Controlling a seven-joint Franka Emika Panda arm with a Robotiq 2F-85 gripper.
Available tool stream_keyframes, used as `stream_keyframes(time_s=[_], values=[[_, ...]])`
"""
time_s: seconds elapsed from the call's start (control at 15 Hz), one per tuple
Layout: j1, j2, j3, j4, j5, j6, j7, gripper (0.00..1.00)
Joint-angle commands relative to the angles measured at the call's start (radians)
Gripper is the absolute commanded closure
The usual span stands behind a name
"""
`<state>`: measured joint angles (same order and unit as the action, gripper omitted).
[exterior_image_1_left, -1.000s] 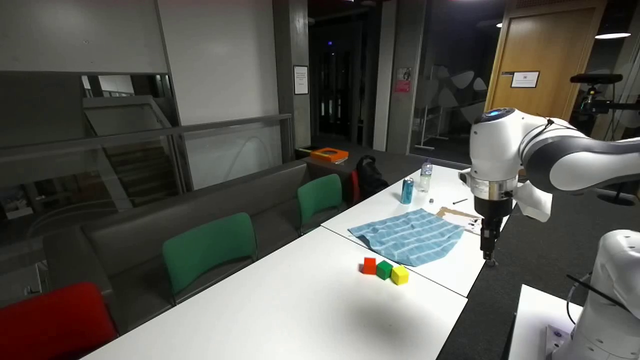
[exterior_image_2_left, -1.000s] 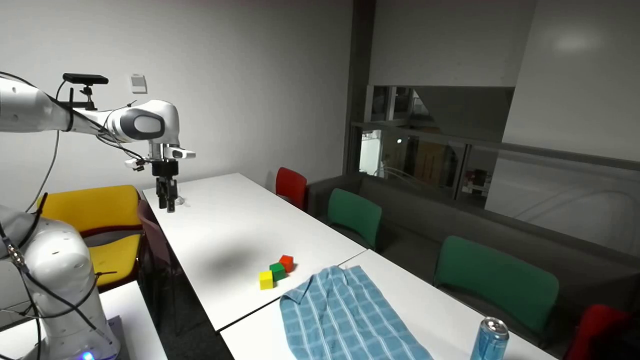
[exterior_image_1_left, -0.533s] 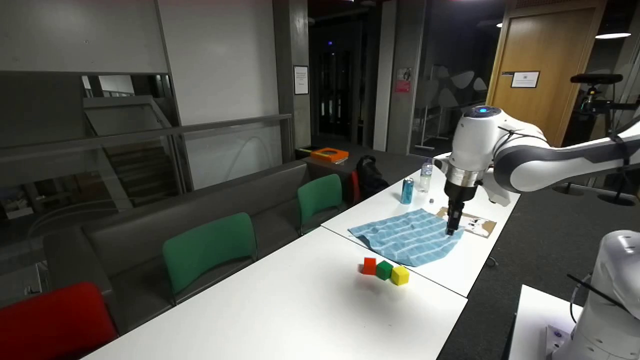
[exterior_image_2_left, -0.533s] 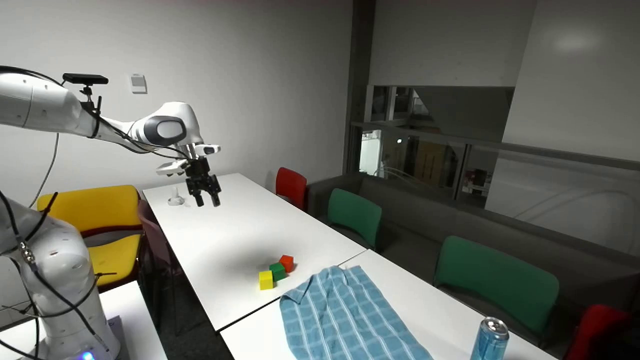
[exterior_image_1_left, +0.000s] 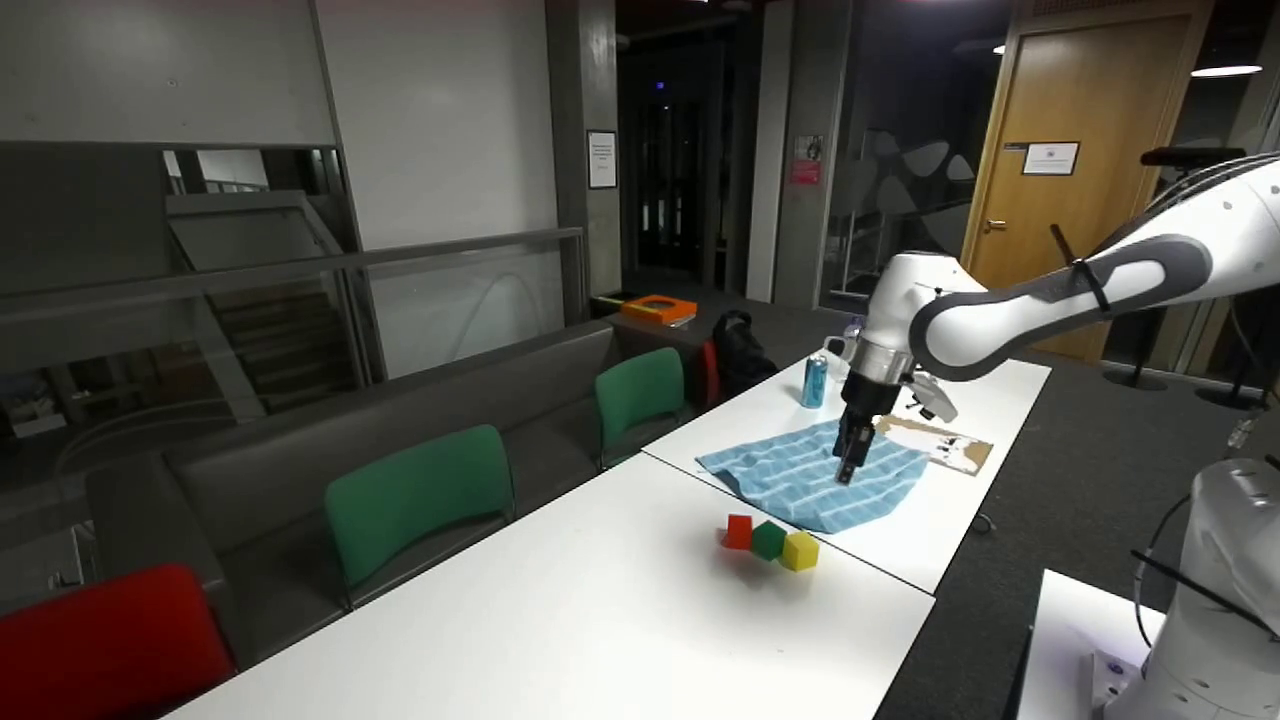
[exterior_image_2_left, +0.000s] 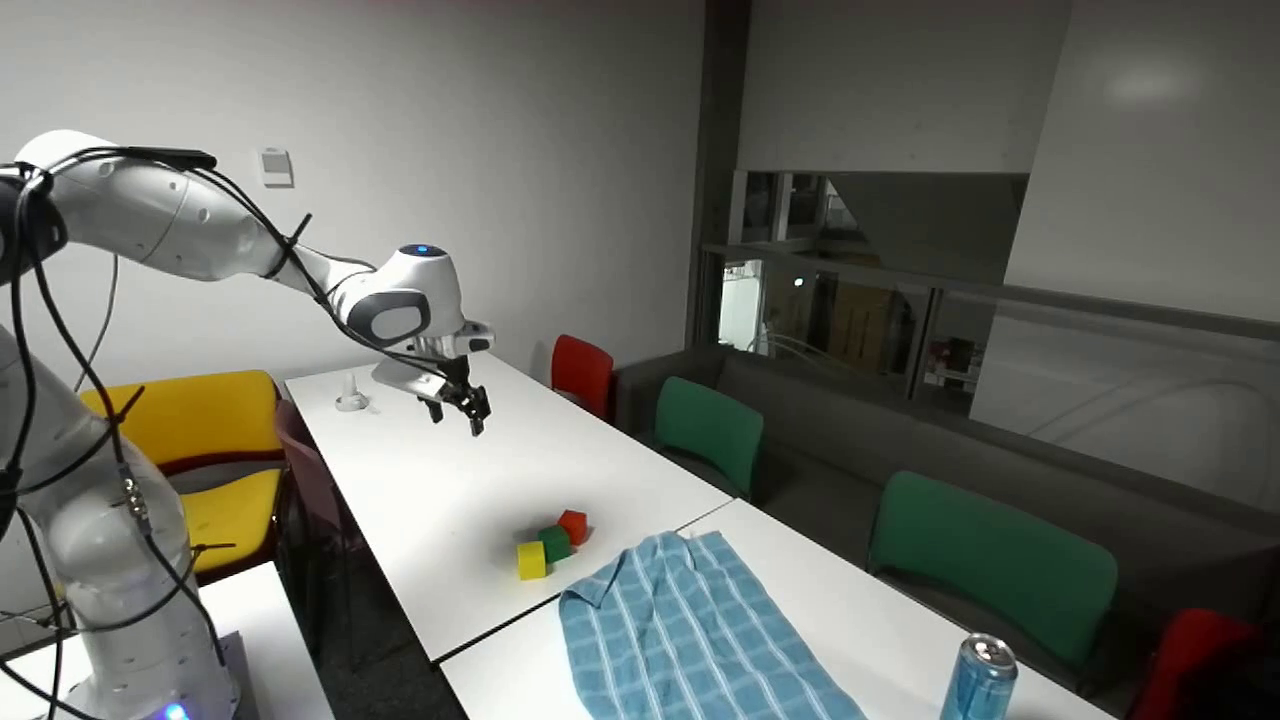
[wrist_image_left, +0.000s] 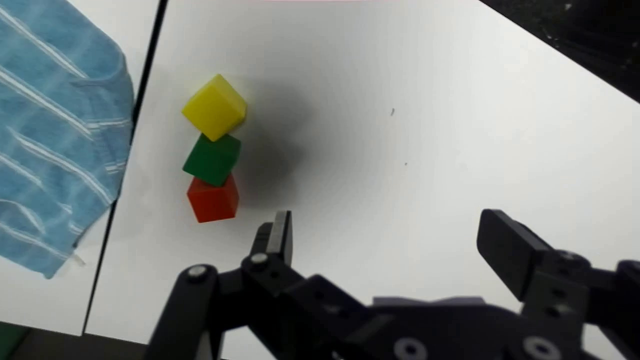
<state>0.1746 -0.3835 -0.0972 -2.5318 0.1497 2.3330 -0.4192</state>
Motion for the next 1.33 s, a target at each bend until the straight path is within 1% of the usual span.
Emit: stream_keyframes(time_s=[0.0, 0.07, 0.13, 0.33, 0.4, 0.47, 0.6, 0.67, 0.8, 1.0, 1.27], values=[[0.044, 0.054, -0.071, 0.005, 0.179, 0.02, -0.204, 0.0], [0.005, 0.038, -0.02, 0.0, 0.115, 0.005, -0.114, 0.0], [0.005, 0.05, -0.027, 0.001, 0.144, 0.004, -0.147, 0.0], [0.004, 0.059, -0.032, 0.001, 0.157, 0.004, -0.162, 0.0], [-0.012, 0.052, -0.004, 0.0, 0.122, 0.032, -0.089, 0.0], [-0.02, 0.056, 0.011, 0.003, 0.101, 0.049, -0.047, 0.0], [-0.042, 0.098, 0.039, 0.015, 0.075, 0.132, 0.071, 0.0], [-0.052, 0.118, 0.049, 0.02, 0.059, 0.165, 0.125, 0.0], [-0.075, 0.168, 0.057, 0.035, 0.023, 0.192, 0.2, 0.0], [-0.098, 0.247, 0.041, 0.045, 0.034, 0.209, 0.246, 0.0], [-0.135, 0.363, 0.027, 0.073, 0.083, 0.201, 0.226, 0.0]])
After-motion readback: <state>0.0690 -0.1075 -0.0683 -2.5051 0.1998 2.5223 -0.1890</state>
